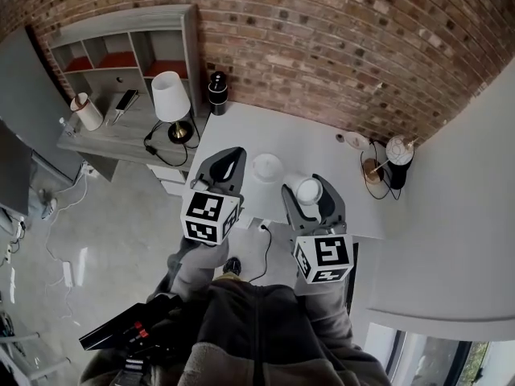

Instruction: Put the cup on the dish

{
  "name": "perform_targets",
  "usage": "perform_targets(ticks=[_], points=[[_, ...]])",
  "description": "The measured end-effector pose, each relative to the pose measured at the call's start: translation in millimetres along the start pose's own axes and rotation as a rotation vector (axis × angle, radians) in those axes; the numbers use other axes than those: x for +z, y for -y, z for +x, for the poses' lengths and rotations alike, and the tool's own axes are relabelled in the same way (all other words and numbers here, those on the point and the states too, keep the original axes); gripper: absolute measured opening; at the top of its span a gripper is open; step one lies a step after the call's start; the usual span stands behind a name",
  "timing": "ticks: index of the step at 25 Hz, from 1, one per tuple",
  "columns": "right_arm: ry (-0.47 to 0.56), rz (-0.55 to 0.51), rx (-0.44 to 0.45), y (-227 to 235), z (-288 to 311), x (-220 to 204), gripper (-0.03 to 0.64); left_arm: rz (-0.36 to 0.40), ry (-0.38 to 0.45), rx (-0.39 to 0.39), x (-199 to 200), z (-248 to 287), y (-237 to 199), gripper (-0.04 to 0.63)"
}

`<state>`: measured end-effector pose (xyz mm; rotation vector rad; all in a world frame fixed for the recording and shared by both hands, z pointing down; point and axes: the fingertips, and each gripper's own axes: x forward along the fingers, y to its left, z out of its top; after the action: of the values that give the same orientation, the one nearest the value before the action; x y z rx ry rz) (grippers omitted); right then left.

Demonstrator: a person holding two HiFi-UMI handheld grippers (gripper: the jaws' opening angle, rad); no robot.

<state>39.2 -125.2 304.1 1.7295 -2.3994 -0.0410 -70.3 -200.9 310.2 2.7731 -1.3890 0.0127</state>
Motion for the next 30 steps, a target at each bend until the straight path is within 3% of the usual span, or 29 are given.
perform_targets(ticks=[9,23,30], points=[[-0.042,0.024,-0.018,17.8,48.8,-3.5,0.264,-0.046,-0.042,0.008,-13.6,36.7,-40.2,0.005],[-0.111,0.086,-0.058,47.8,68.7,-30.6,0.264,-0.075,-0.125,-0.026,-43.1,80.9,-42.2,0.005],[-0.121,0.119,-0.005,65.0,79.3,-48.9,0.264,-0.060,-0.163,0.057,-51.8,84.4,-47.4,0.005]])
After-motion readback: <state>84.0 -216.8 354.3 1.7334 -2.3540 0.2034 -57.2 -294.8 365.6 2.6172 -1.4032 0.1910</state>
